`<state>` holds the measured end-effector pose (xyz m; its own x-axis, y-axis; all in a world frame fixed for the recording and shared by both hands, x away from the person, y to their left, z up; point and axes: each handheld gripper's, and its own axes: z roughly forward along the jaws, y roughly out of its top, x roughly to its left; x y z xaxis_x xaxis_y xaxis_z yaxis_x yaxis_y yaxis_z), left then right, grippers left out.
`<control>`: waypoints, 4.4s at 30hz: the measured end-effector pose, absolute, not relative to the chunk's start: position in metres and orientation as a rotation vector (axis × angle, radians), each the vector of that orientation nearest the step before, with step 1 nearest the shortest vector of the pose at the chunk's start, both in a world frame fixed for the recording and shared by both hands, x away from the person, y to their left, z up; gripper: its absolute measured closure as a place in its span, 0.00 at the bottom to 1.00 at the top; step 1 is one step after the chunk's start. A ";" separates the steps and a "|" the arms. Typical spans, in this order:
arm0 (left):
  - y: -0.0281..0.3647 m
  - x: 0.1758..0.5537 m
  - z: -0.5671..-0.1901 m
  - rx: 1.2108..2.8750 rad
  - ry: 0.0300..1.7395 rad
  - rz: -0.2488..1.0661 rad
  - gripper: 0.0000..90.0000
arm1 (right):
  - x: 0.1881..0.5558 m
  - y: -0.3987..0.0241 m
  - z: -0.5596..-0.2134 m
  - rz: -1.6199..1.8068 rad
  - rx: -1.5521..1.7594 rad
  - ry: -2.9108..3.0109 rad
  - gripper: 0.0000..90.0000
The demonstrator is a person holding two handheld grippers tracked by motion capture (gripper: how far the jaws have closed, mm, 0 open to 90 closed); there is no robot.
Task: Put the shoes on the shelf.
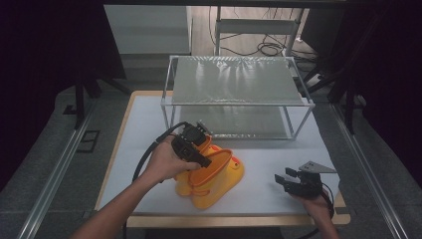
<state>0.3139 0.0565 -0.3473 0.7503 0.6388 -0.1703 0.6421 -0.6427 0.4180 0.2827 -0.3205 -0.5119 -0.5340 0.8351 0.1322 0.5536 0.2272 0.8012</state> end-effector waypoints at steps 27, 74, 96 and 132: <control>0.049 0.313 -0.281 2.345 0.778 -0.142 0.91 | 0.283 -0.326 -0.508 1.210 1.306 2.150 0.47; -0.004 0.460 -0.131 2.004 1.256 0.155 0.91 | 0.284 -0.334 -0.506 1.259 1.365 2.097 0.47; 0.005 0.530 -0.179 1.895 1.452 0.251 0.90 | 0.283 -0.331 -0.507 1.246 1.357 2.113 0.47; 0.097 0.413 -0.168 1.920 1.067 0.269 0.99 | 0.282 -0.336 -0.510 1.213 1.378 2.101 0.47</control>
<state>0.4129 0.0973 -0.1680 0.6048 0.7661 -0.2174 0.5712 -0.2270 0.7888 0.2822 -0.3355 -0.5098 -0.4658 0.8708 0.1573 0.5717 0.1605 0.8046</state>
